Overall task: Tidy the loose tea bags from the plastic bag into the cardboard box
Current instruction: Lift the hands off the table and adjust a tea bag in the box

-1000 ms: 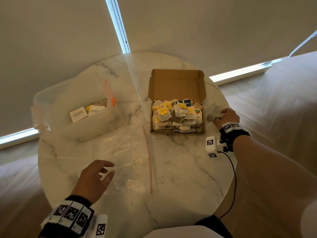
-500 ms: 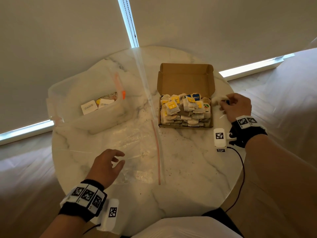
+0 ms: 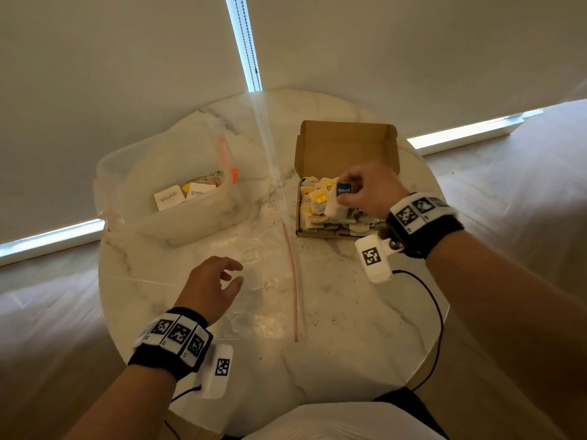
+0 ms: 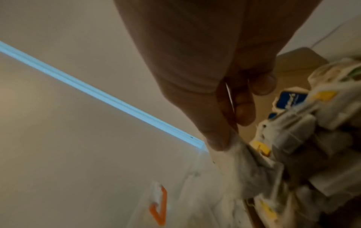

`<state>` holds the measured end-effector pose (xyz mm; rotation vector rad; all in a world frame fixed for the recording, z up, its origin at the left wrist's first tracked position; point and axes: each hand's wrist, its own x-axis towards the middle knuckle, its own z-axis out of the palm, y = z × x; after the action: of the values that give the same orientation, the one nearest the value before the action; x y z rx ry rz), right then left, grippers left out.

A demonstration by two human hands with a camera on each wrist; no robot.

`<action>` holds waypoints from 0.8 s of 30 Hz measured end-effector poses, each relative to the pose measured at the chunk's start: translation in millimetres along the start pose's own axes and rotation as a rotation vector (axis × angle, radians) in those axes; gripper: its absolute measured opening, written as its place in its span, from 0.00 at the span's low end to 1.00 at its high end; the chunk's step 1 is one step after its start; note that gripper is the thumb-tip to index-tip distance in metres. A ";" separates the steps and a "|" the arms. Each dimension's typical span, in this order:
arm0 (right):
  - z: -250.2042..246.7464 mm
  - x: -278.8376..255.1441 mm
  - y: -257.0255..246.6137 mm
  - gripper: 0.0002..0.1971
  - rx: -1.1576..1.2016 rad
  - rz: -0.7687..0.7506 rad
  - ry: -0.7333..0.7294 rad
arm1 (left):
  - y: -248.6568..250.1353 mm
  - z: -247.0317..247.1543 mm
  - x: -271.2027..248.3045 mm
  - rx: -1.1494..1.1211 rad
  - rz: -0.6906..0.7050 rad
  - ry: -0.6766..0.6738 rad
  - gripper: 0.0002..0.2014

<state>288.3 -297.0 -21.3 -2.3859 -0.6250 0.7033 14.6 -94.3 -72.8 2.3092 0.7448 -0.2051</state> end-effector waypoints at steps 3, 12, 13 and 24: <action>18.6 19.0 -4.4 0.17 -0.170 0.025 -0.033 | 1.0 0.3 0.7 -0.019 0.008 0.013 0.07; 21.6 26.1 -13.4 0.21 -0.482 -0.086 0.217 | -30.1 -22.8 -14.6 0.097 -0.033 0.181 0.13; 28.9 12.3 -20.6 0.18 -0.399 -0.165 0.248 | -34.5 -25.9 -16.9 0.145 -0.032 0.172 0.19; 203.8 -62.8 -44.2 0.69 -0.832 -0.262 -0.506 | -42.2 3.8 11.4 0.651 -0.171 -0.382 0.58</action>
<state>106.6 -222.0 -115.0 -2.7496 -1.6826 1.0896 0.3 -66.5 -103.6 2.6690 0.7471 -1.0705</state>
